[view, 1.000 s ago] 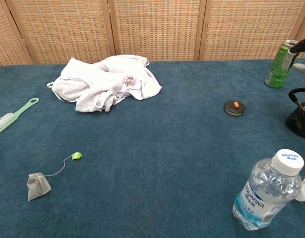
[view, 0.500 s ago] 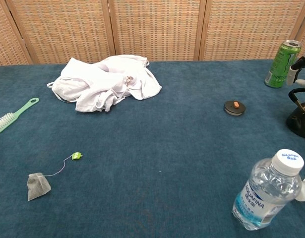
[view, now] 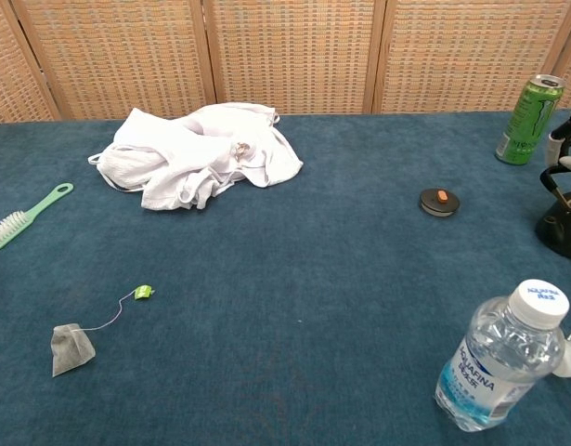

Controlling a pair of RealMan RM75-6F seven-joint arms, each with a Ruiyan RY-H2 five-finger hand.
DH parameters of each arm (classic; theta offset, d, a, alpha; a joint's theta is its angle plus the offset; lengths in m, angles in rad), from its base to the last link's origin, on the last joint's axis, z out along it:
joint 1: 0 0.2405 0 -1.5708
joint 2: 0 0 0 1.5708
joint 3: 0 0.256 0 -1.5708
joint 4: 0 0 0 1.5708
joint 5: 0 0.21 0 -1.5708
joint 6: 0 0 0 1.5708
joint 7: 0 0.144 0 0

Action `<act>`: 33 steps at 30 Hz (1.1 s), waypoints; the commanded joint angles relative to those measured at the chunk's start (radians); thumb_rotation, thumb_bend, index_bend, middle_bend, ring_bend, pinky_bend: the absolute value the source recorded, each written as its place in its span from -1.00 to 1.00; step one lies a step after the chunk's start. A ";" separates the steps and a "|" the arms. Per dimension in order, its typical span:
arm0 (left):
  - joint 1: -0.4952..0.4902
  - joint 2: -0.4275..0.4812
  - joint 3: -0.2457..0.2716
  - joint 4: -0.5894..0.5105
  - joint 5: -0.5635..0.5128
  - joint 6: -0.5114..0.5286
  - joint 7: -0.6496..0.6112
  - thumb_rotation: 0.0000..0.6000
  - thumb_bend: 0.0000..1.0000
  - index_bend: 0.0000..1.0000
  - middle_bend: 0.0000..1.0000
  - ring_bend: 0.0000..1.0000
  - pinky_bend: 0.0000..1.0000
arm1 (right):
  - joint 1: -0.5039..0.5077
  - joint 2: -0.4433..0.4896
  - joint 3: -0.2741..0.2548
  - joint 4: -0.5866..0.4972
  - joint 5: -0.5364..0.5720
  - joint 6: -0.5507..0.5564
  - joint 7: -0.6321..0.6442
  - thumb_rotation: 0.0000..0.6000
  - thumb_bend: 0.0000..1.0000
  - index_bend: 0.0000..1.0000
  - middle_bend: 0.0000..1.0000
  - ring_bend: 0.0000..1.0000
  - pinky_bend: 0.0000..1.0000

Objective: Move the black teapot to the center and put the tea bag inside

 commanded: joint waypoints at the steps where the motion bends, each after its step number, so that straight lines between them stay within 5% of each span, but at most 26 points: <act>1: 0.000 0.000 0.000 0.000 -0.001 -0.001 0.001 1.00 -0.13 -1.00 -1.00 -1.00 -1.00 | 0.007 -0.008 -0.006 0.014 -0.002 -0.013 0.003 0.01 0.44 -0.31 -0.27 -0.59 -0.81; 33: -0.002 -0.011 0.000 0.020 -0.022 -0.015 -0.012 1.00 -0.13 -1.00 -1.00 -1.00 -1.00 | 0.068 -0.047 -0.071 0.092 0.046 -0.106 -0.051 0.00 0.44 -0.15 -0.12 -0.56 -0.81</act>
